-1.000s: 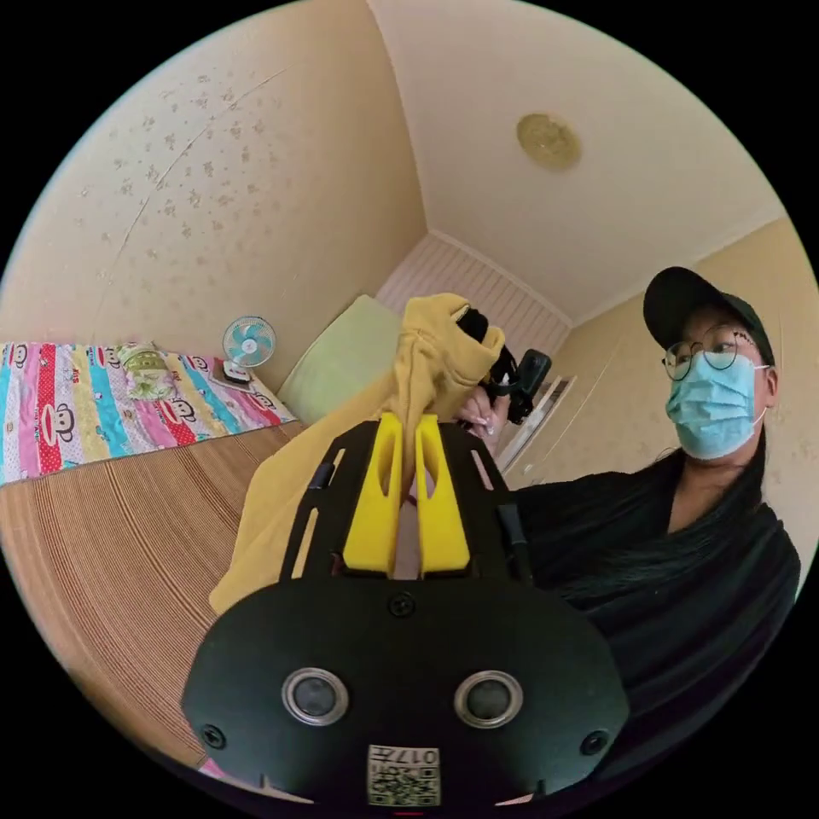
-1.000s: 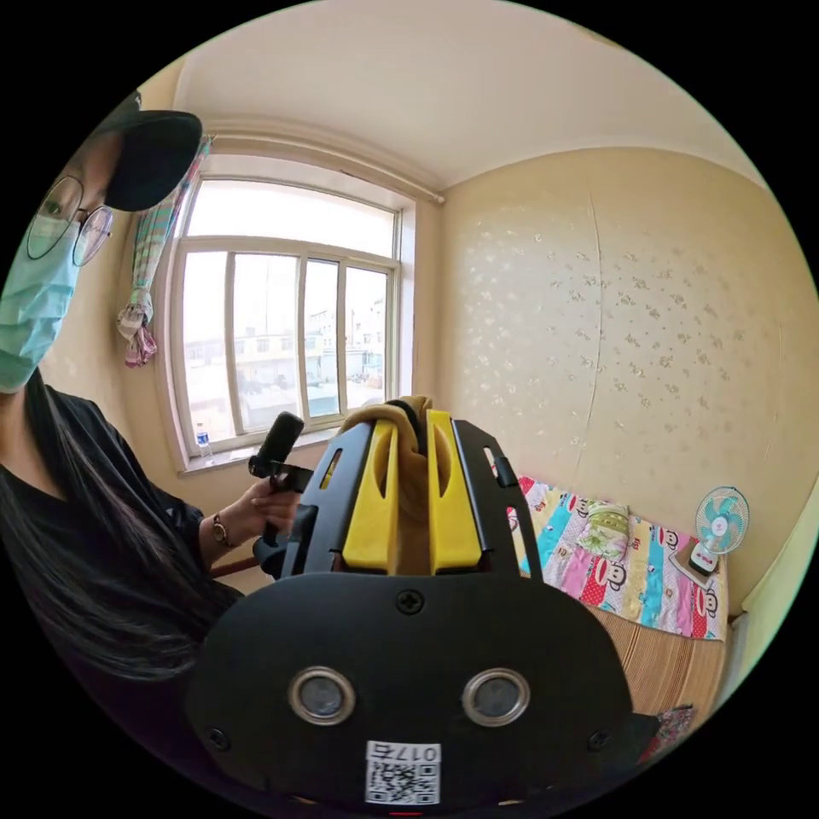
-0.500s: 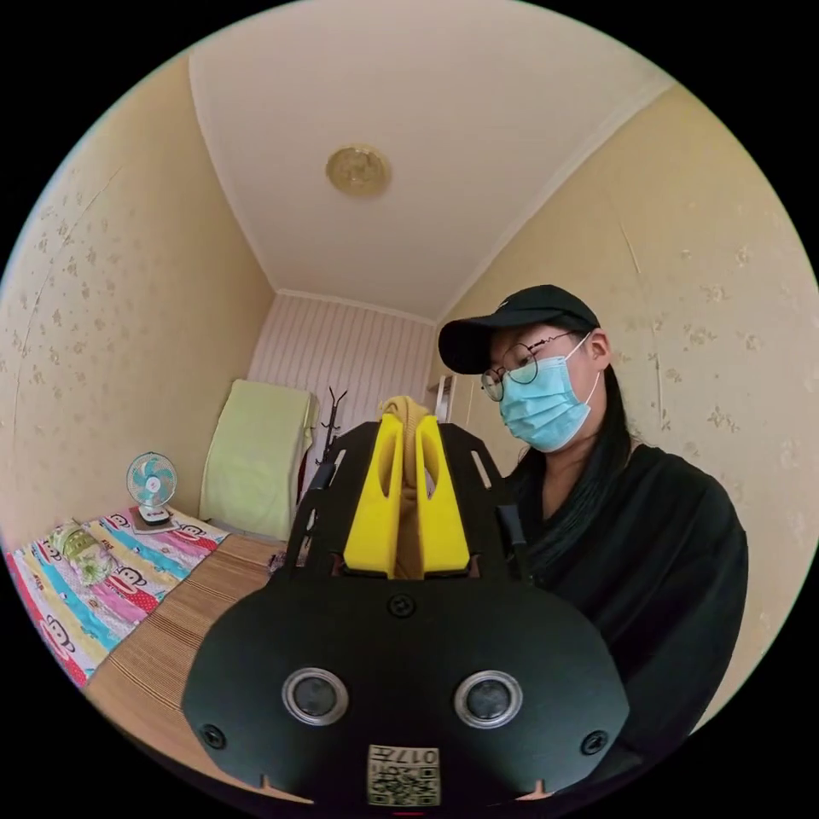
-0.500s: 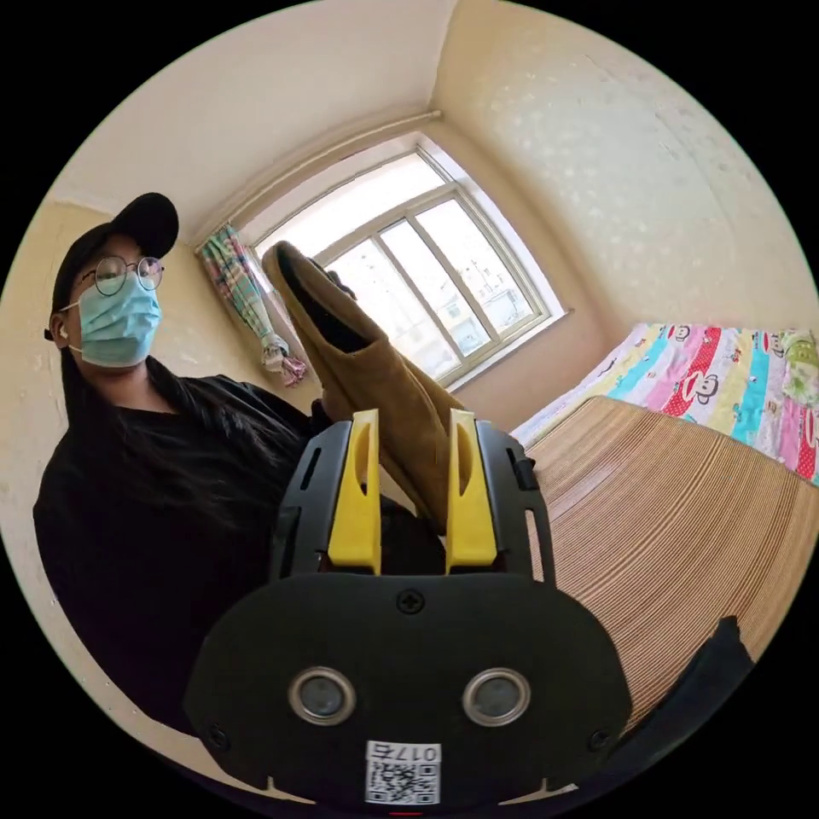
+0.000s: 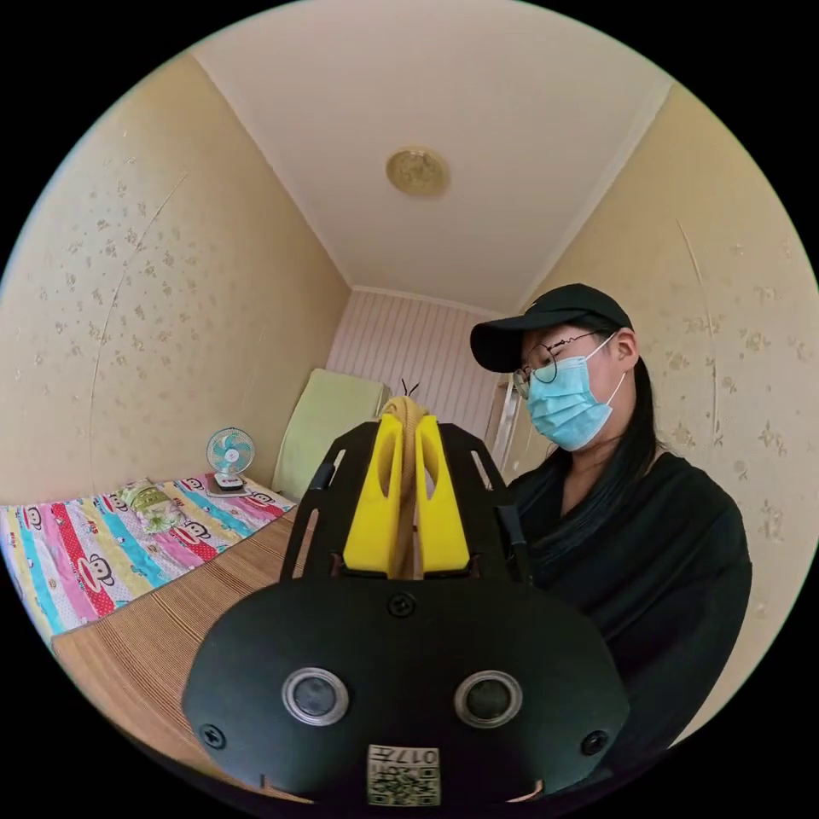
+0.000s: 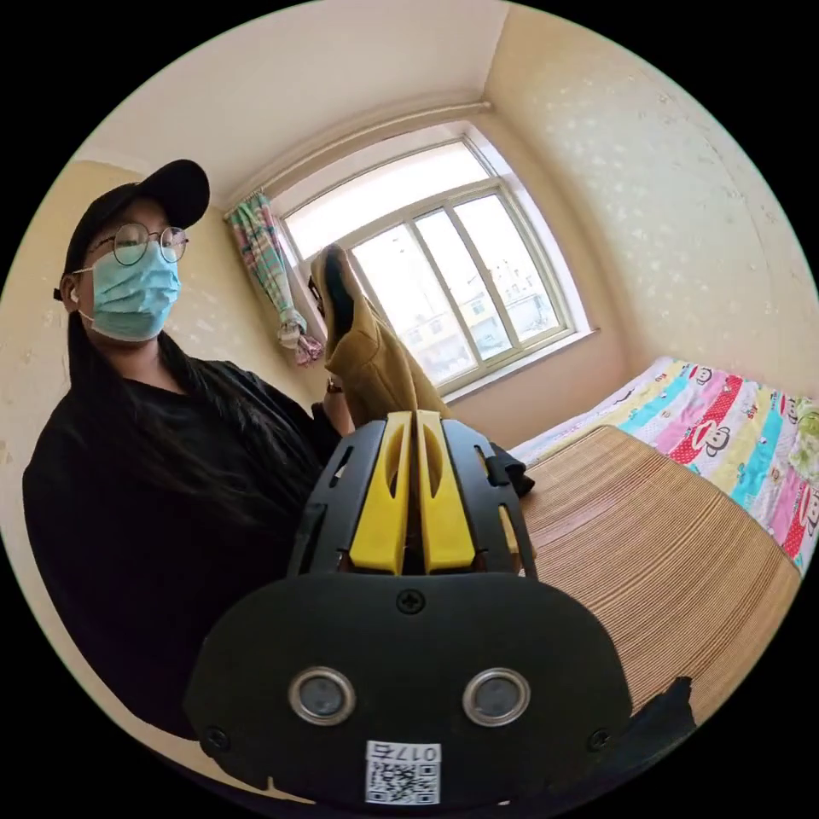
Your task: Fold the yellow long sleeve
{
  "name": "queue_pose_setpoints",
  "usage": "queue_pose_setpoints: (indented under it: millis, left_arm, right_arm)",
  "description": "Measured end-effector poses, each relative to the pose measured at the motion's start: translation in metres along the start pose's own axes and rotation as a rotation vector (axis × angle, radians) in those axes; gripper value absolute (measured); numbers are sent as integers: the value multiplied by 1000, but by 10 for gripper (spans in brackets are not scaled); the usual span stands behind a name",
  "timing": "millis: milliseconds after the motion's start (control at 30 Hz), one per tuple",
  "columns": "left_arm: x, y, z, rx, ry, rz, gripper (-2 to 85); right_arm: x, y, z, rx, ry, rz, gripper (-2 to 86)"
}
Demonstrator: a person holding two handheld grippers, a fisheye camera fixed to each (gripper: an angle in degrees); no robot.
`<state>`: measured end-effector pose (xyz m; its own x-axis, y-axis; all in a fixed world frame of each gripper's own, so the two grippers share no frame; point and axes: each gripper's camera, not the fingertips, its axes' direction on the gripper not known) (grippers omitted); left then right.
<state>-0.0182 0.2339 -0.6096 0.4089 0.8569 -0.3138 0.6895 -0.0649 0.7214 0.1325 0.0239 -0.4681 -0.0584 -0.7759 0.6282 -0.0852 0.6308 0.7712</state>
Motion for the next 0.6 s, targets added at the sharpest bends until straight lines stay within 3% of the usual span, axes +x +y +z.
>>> queue_pose_setpoints:
  millis: [100, 367, 467, 533, 600]
  left_arm:
    - [10, -9, -17, -39, -85, -11, -6]
    - [5, -87, -16, -52, -130, -81, -4]
    - [-58, -133, -23, -118, -293, -156, 1]
    - [-154, -158, -16, -236, -395, -280, 7]
    - [-248, -159, -5, -333, -447, -413, 14]
  right_arm:
    - [-45, -29, -60, 169, 95, -89, 11]
    - [-123, -146, -101, 228, 447, -218, 10]
    - [-88, -208, -112, 203, 530, -209, 9]
    - [-33, -248, -105, 106, 566, -134, 9]
    - [77, -289, -75, -62, 673, 14, 10]
